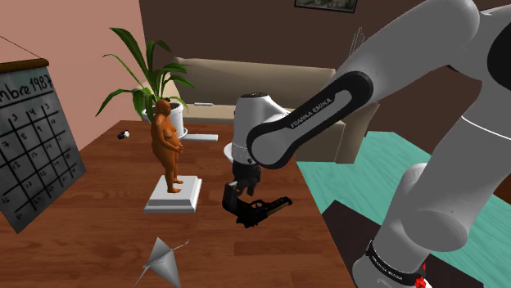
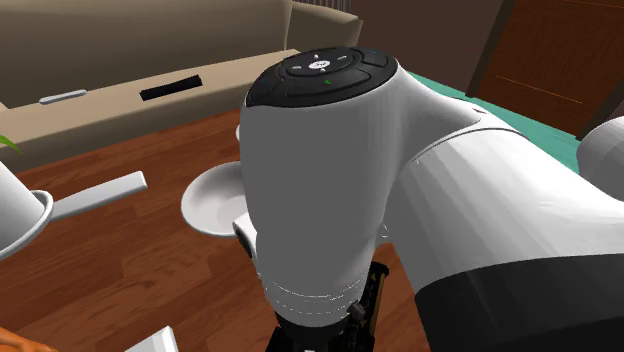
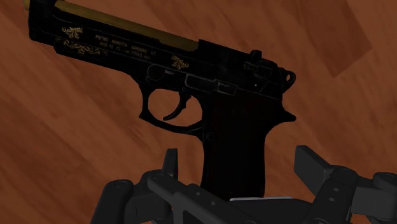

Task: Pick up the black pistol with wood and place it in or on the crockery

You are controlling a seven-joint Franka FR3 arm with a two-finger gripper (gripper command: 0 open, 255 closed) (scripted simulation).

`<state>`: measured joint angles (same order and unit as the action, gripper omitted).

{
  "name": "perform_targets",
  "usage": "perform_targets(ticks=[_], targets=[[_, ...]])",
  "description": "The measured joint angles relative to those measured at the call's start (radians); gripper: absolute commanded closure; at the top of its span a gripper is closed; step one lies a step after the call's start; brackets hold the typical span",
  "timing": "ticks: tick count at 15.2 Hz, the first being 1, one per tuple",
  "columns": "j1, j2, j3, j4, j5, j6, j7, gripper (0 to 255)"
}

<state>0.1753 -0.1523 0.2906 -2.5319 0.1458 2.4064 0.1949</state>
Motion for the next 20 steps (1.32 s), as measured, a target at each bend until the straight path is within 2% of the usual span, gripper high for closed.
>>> perform_targets(ticks=[4,10,11,20], targets=[[-0.001,0.049,0.006,-0.013,-0.011,0.061,0.009,0],[0.0,0.055,0.007,-0.016,-0.012,0.07,0.011,0],[0.0,0.055,0.007,-0.016,-0.012,0.07,0.011,255],[0.0,0.055,0.007,-0.016,-0.012,0.07,0.011,255]])
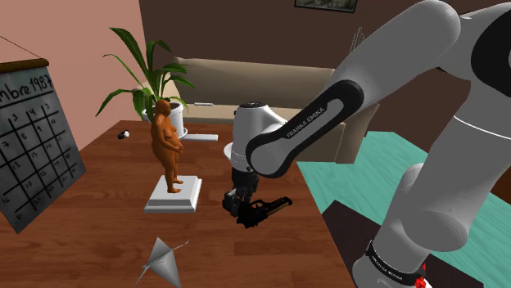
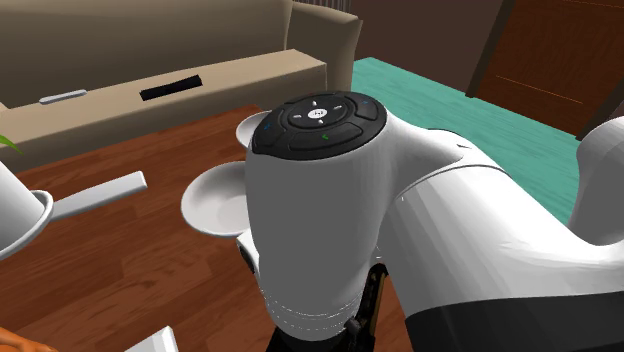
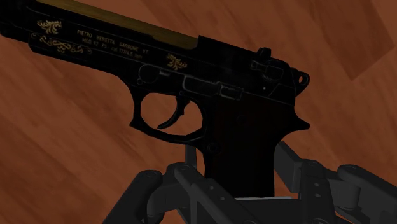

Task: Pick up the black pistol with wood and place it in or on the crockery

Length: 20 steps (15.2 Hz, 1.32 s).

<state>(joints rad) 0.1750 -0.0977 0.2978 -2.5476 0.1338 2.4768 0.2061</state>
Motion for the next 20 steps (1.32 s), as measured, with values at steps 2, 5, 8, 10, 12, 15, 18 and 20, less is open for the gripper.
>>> perform_targets(ticks=[2,5,8,10,12,15,18,20], targets=[[0.0,-0.005,0.0,0.003,0.001,-0.008,0.0,255],[0.001,-0.034,-0.002,0.015,0.007,-0.048,-0.003,255],[0.002,-0.067,-0.006,0.024,0.014,-0.09,-0.008,255],[0.003,-0.083,-0.006,0.038,0.016,-0.119,-0.006,255],[0.003,-0.102,-0.011,0.052,0.018,-0.152,-0.01,255],[0.004,-0.131,-0.014,0.067,0.021,-0.196,-0.011,255],[0.004,-0.158,-0.019,0.089,0.024,-0.245,-0.013,255],[0.004,-0.174,-0.021,0.103,0.025,-0.274,-0.013,255]])
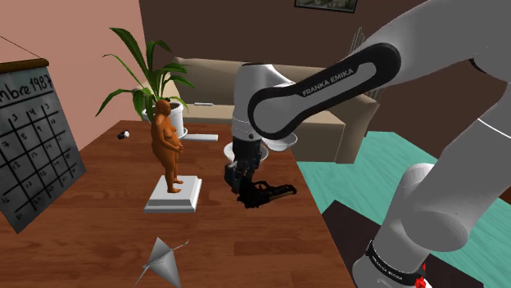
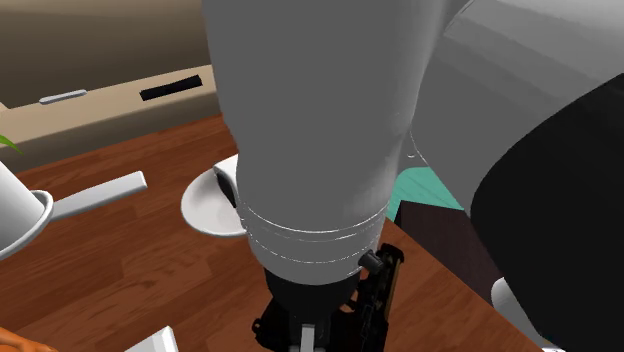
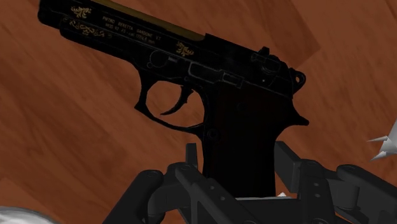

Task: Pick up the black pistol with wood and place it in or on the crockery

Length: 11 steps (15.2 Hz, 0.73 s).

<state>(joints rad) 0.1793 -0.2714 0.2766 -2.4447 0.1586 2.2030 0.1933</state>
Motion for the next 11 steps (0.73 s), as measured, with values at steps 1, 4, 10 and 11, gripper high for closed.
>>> perform_targets(ticks=[1,4,10,11], targets=[[0.0,-0.006,-0.001,0.01,0.0,-0.016,0.001,255],[0.001,-0.027,-0.005,0.032,0.001,-0.059,0.001,255],[-0.015,-0.044,-0.032,0.078,-0.008,-0.126,-0.028,255],[-0.026,-0.04,-0.048,0.087,-0.015,-0.131,-0.049,255]])
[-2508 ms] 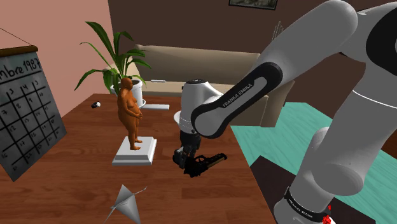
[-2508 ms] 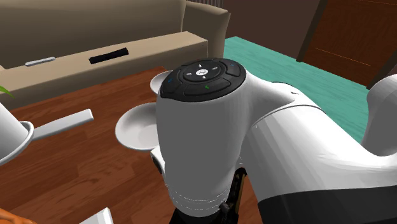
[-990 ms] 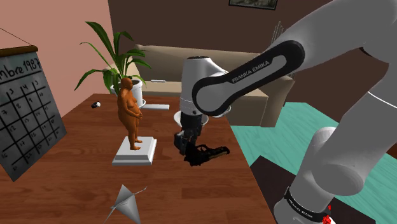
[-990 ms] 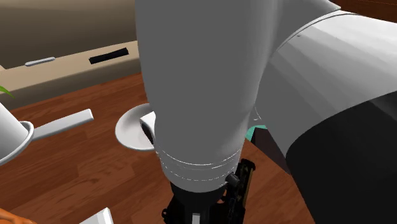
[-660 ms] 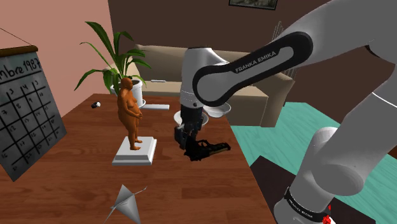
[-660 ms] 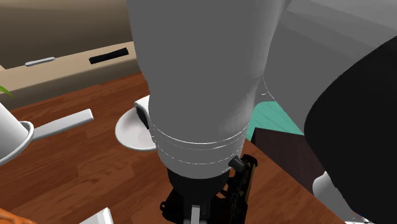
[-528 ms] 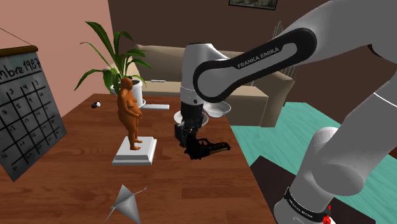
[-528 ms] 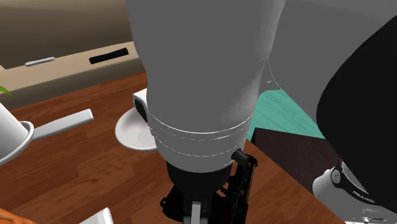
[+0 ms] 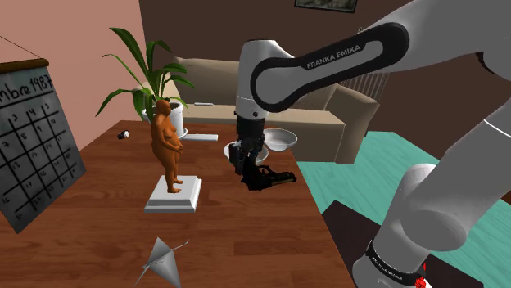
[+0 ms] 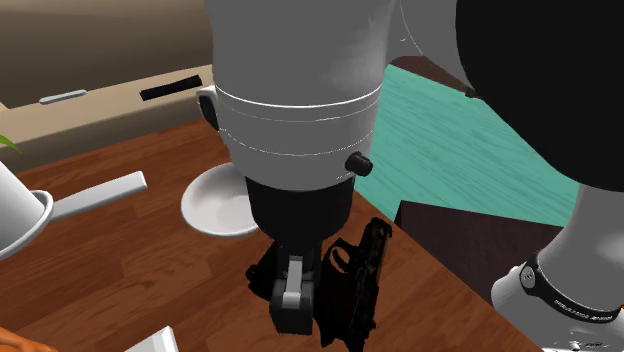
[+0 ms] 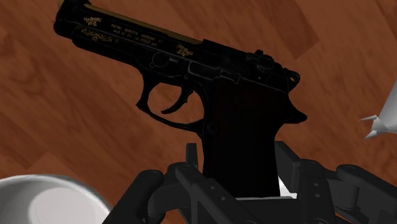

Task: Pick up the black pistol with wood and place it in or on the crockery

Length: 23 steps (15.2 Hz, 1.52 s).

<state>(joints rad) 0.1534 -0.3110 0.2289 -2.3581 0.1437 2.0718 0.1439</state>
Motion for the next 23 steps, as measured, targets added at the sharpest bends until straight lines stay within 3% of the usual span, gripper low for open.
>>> perform_targets(ticks=[11,23], targets=[[-0.118,0.124,-0.16,0.121,-0.061,-0.018,-0.239,255],[-0.237,0.365,-0.298,0.419,-0.074,-0.089,-0.485,255]])
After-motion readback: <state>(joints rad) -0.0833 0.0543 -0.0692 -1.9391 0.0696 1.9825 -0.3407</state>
